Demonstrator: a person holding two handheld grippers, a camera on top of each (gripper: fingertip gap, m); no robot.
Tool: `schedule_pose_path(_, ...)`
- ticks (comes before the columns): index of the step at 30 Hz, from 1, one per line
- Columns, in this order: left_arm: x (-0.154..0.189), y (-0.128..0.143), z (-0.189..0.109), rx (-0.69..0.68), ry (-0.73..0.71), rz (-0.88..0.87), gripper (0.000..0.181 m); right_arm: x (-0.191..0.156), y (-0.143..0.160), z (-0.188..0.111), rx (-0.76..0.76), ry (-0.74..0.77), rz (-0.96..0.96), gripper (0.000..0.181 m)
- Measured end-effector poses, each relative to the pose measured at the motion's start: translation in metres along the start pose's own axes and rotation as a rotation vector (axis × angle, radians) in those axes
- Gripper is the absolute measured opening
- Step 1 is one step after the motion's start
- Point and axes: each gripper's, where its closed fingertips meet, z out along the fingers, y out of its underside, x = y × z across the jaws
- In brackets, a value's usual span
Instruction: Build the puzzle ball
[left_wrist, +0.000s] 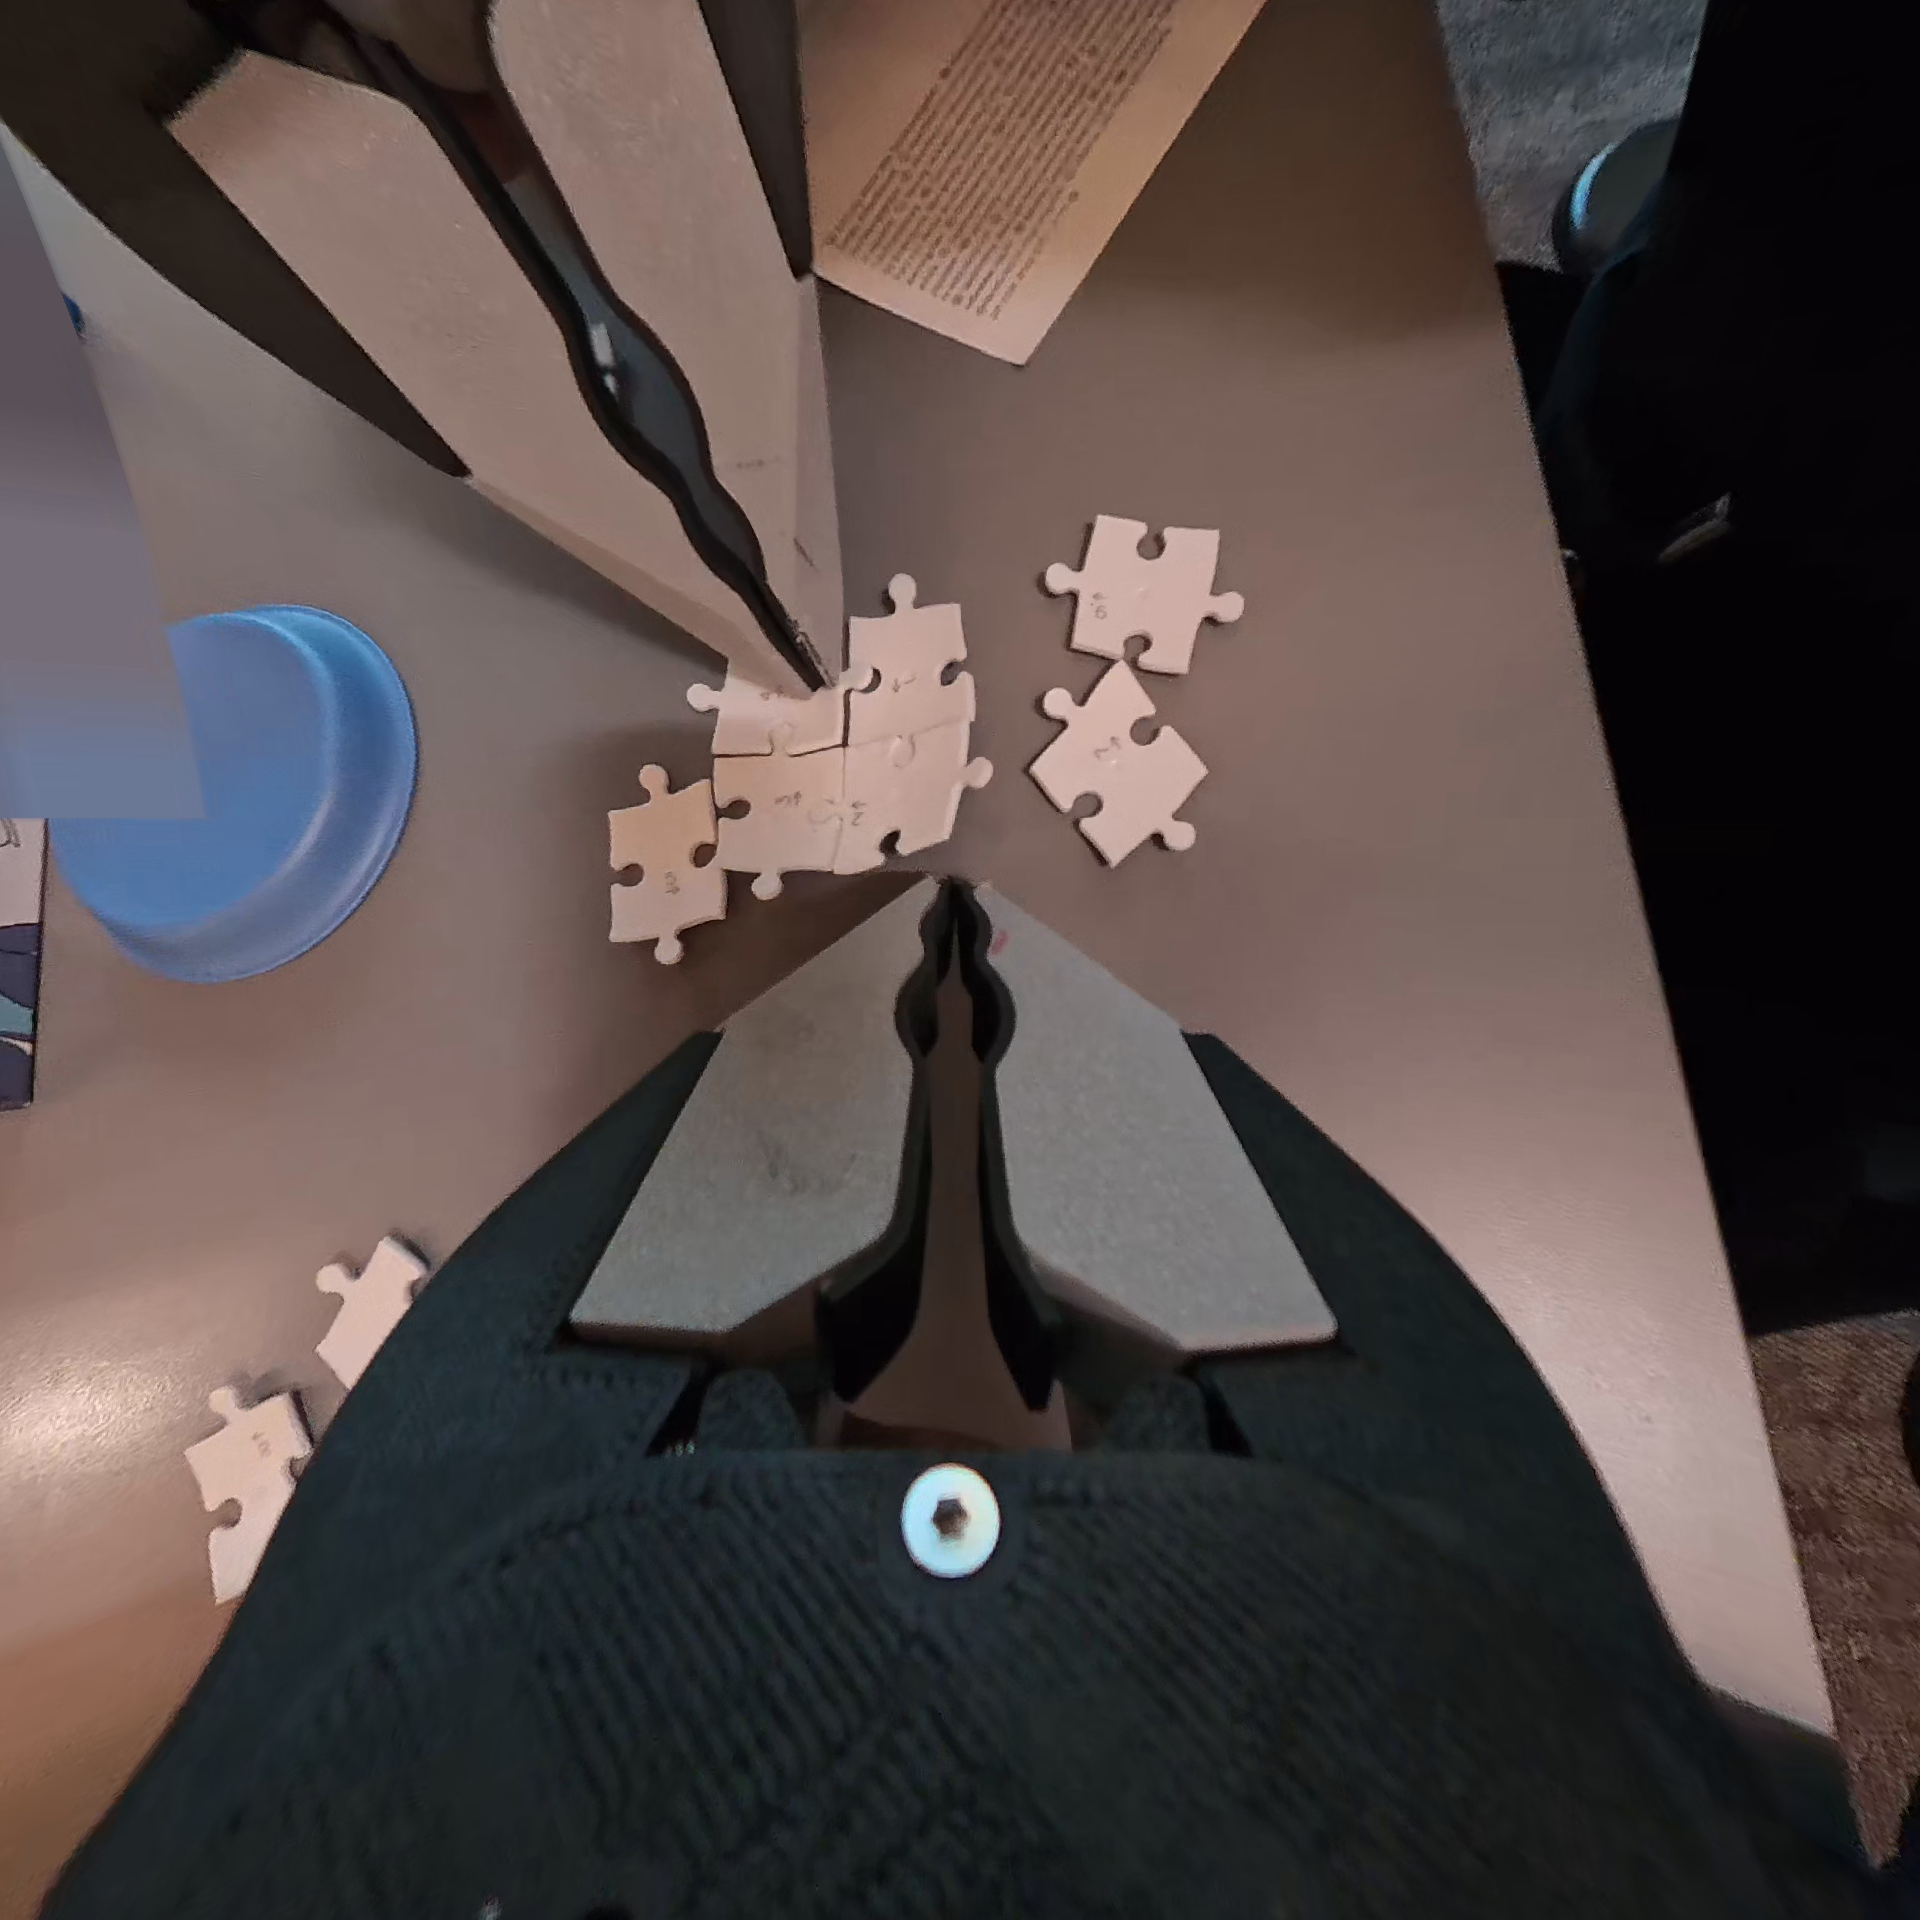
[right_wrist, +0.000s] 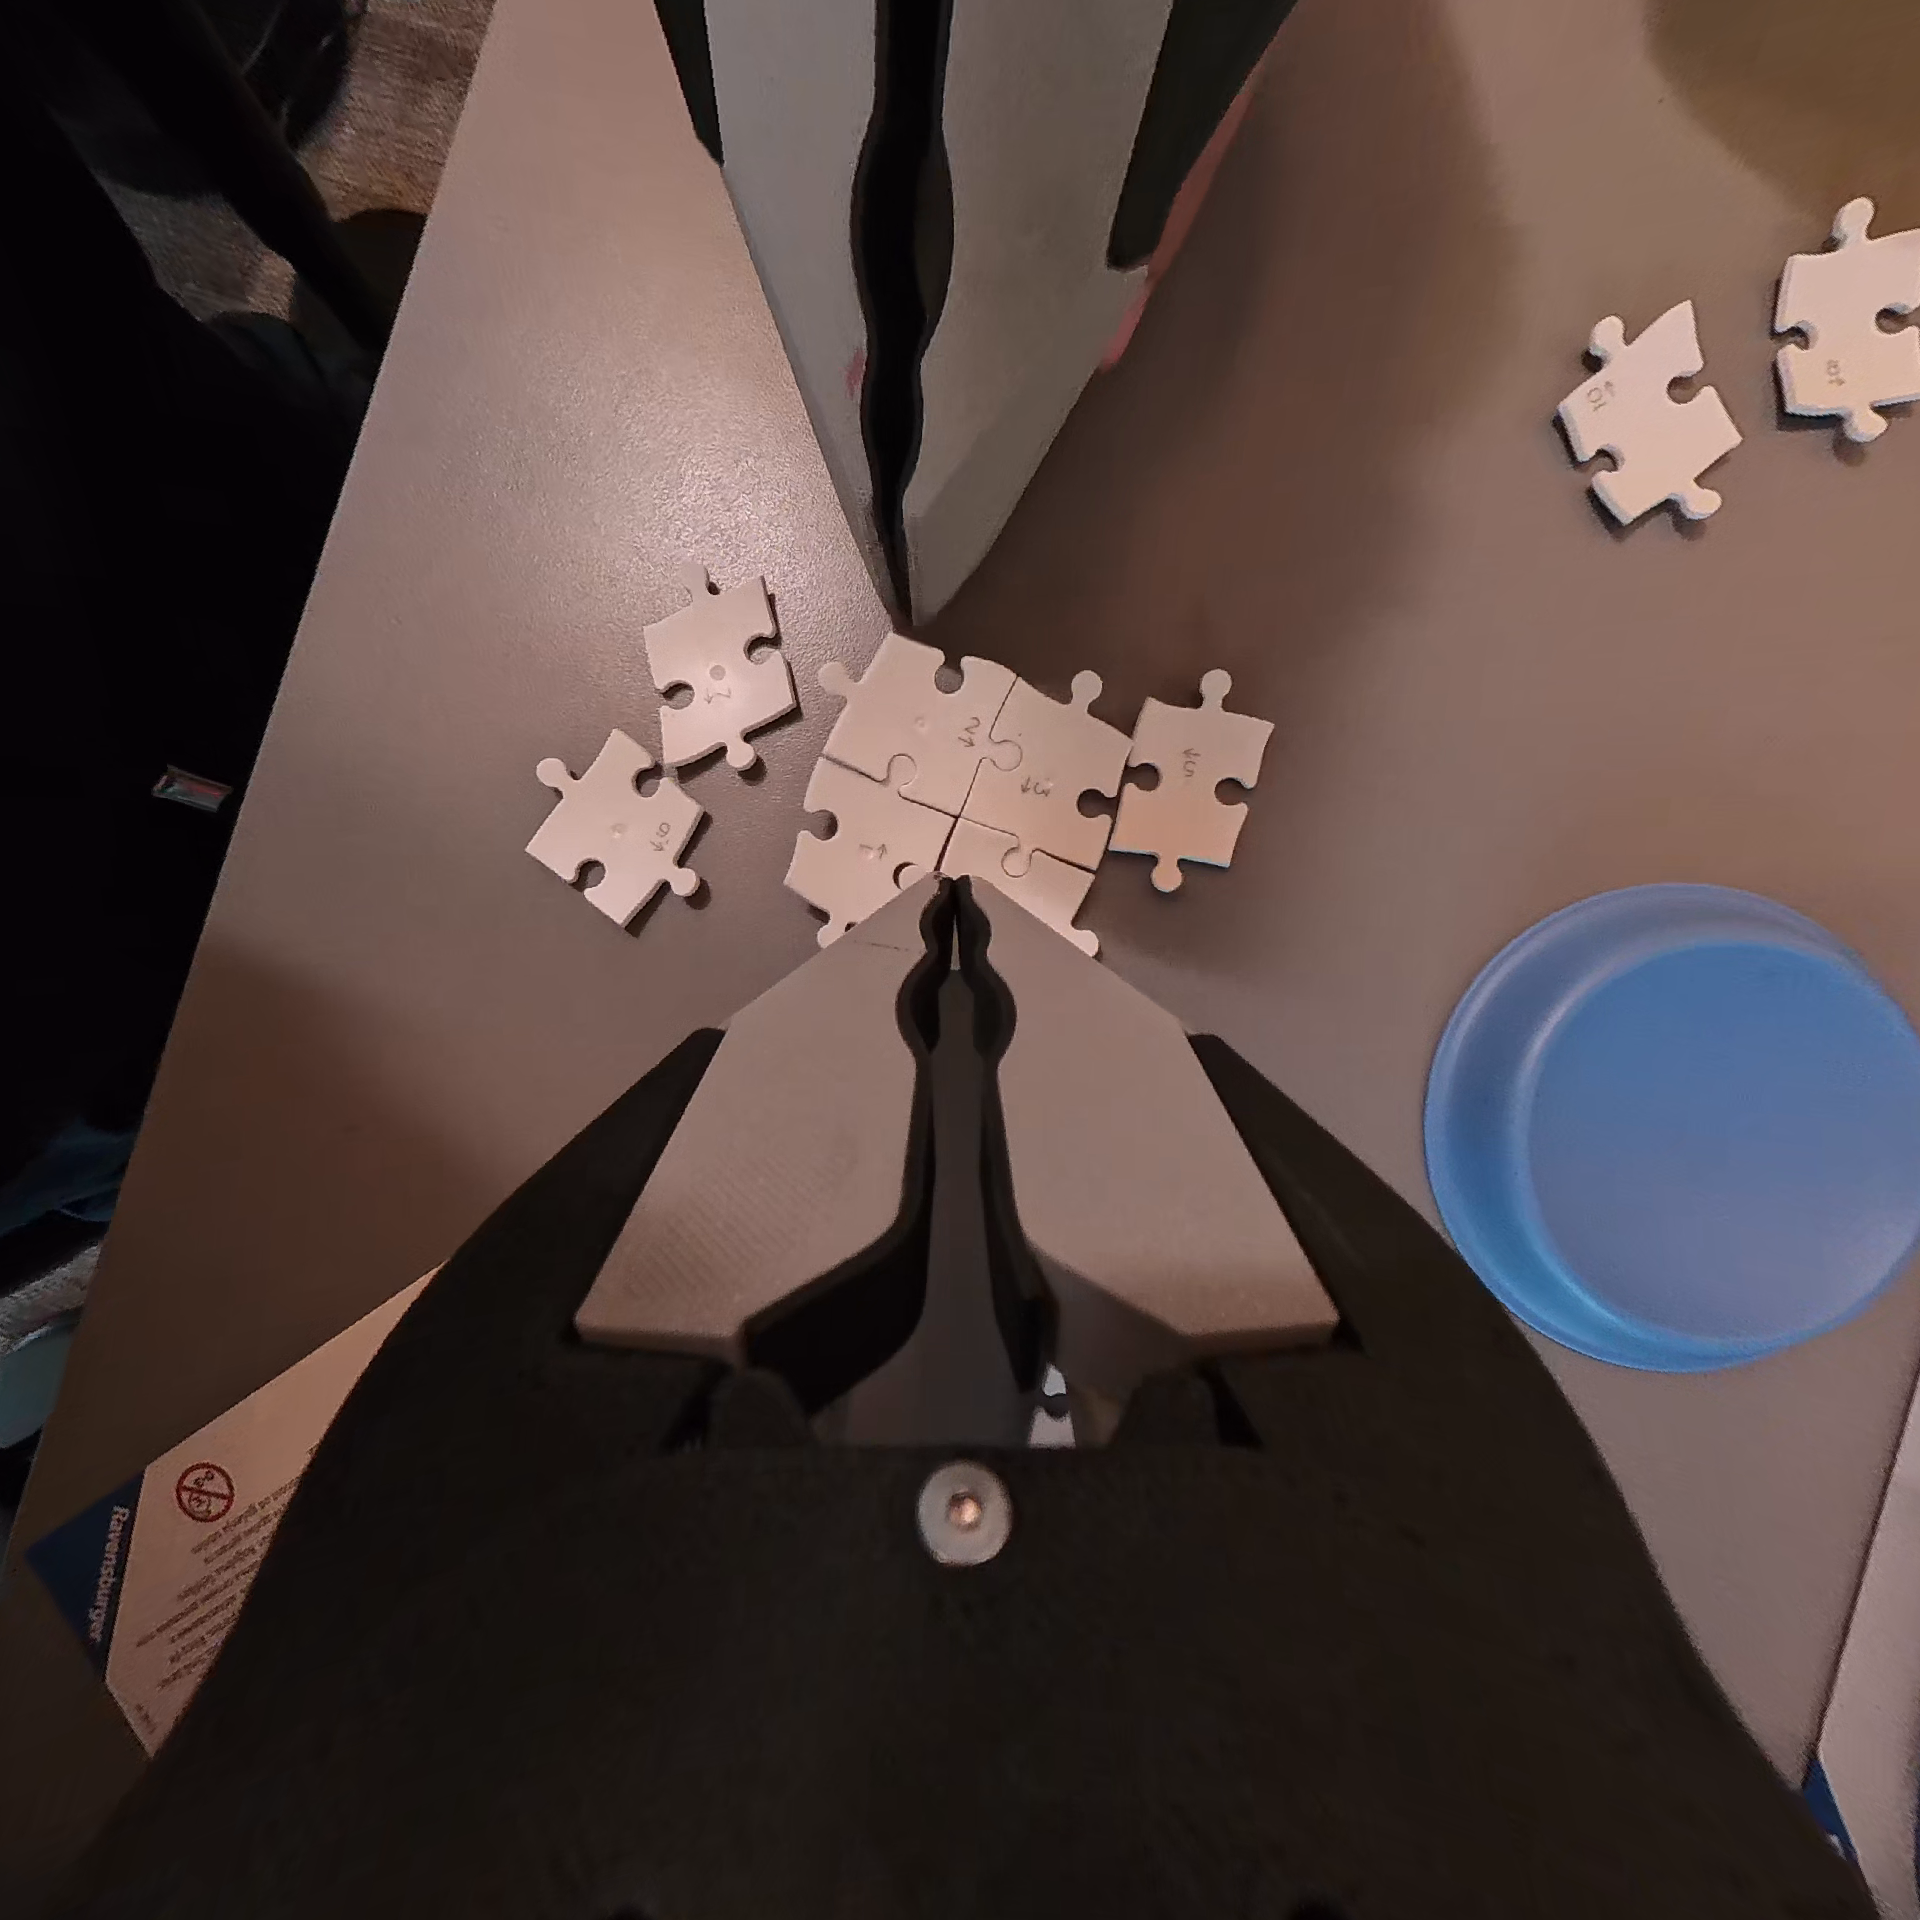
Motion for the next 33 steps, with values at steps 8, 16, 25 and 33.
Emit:
schedule_pose_path(8, -0.011, -0.007, -0.003, 0.012, -0.146, 0.183, 0.019, 0.0, 0.001, 0.0, 0.005, -0.006, 0.013, 0.0)
schedule_pose_path(16, -0.017, -0.014, 0.003, 0.022, -0.25, 0.329, 0.017, 0.0, 0.001, -0.001, 0.014, -0.022, 0.03, 0.0)
schedule_pose_path(25, -0.012, -0.012, 0.009, 0.022, -0.276, 0.404, 0.004, -0.001, 0.002, -0.001, 0.043, -0.06, 0.077, 0.0)
schedule_pose_path(33, -0.013, -0.014, 0.008, 0.004, -0.302, 0.42, 0.003, -0.005, 0.002, -0.002, 0.054, -0.083, 0.073, 0.0)
